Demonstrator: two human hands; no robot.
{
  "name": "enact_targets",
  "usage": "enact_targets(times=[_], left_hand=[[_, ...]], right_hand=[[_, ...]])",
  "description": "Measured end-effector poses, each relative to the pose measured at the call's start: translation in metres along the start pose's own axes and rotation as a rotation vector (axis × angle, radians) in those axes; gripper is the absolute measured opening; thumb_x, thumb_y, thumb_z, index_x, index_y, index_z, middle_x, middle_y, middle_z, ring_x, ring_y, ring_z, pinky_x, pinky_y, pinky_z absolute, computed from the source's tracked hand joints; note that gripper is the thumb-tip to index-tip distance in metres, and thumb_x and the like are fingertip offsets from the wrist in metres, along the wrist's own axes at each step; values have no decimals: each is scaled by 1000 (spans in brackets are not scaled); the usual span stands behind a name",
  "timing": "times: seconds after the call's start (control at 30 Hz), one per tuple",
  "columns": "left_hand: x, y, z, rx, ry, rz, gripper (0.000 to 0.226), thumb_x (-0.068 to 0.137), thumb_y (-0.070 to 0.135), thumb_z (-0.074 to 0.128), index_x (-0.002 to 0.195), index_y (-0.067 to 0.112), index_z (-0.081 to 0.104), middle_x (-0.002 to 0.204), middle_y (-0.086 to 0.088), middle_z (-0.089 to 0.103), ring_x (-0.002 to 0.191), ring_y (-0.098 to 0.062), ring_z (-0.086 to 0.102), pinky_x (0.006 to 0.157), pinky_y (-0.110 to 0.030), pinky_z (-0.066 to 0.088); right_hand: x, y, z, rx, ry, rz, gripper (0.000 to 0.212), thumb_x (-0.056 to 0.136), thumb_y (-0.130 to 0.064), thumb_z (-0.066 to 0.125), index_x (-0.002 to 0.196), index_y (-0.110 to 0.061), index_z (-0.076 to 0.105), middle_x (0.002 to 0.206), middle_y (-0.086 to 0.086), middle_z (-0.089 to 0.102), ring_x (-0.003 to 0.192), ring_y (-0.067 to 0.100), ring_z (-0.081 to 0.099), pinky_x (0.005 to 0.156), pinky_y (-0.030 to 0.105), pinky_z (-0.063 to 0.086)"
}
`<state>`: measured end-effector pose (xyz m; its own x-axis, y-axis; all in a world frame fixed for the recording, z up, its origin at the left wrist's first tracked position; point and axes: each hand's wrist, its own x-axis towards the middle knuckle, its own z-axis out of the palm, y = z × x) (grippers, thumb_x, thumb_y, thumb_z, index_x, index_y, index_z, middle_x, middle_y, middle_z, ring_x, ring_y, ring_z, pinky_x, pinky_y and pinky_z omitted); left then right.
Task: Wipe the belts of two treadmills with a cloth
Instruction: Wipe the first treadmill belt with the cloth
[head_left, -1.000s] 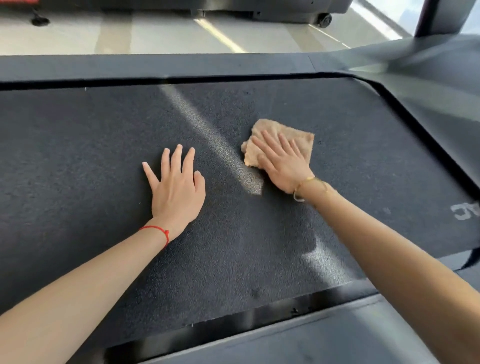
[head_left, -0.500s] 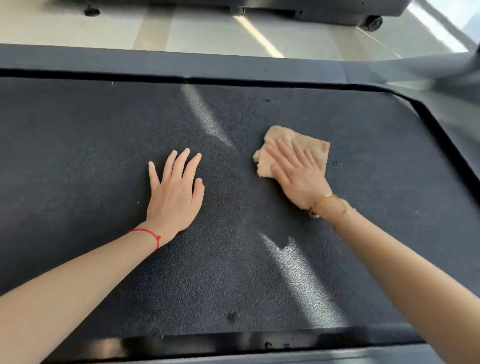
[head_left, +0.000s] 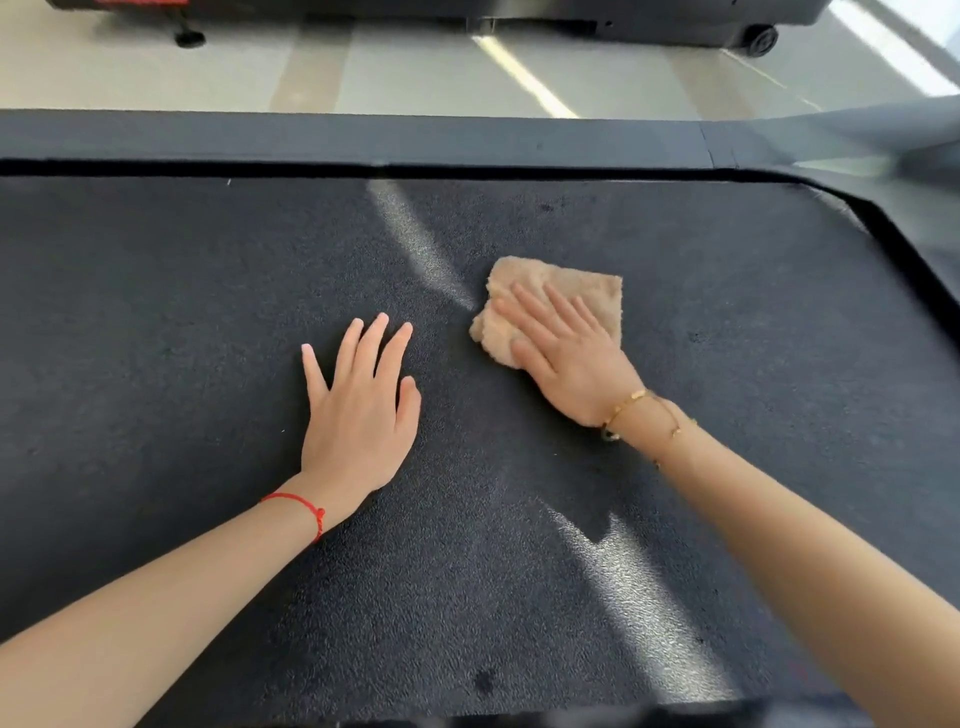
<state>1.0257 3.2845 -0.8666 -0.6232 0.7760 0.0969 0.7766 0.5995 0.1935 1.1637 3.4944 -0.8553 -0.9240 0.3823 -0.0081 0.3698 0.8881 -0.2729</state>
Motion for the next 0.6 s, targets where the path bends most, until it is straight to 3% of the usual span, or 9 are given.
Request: enact_targets(times=[0.17,0.3,0.47,0.53,0.6], left_hand=[[1,0,1,4,8,0,58,99,35,24,156,23,24,163,0,21,152,-20,11,119,-64,9],[1,0,0,3,6,5,58,99,35,25,155,23,24,162,0,22,152,-20,12,118,-65,11],[1,0,-1,-3,-5,2,56,100,34,23,155,23,25,163,0,22,153,-19,11,119,-64,9],[1,1,-2,4,-22,-3,59,98,36,19,156,24,23,163,0,20,153,-19,9,119,-63,7],[1,1,-3,8,-31,-5,61,97,38,17,156,24,21,164,1,18,153,-18,7,119,-63,7]], right_hand=[[87,46,-19,-45,33,250,51,106,-44,13,156,-37,11,165,-7,3,152,25,-3,123,42,-5],[152,23,-20,-6,5,301,51,106,-44,9,156,-36,13,166,-8,4,152,26,-4,122,43,-6],[150,-47,2,15,-16,77,51,107,-38,14,158,-28,12,165,-3,5,152,24,-3,120,36,-9],[125,-49,5,74,-12,4,50,107,-39,20,156,-28,15,164,-4,7,151,19,-2,115,26,-14],[104,-32,4,15,-7,-64,50,107,-40,21,156,-32,16,165,-6,8,152,21,0,119,31,-11]])
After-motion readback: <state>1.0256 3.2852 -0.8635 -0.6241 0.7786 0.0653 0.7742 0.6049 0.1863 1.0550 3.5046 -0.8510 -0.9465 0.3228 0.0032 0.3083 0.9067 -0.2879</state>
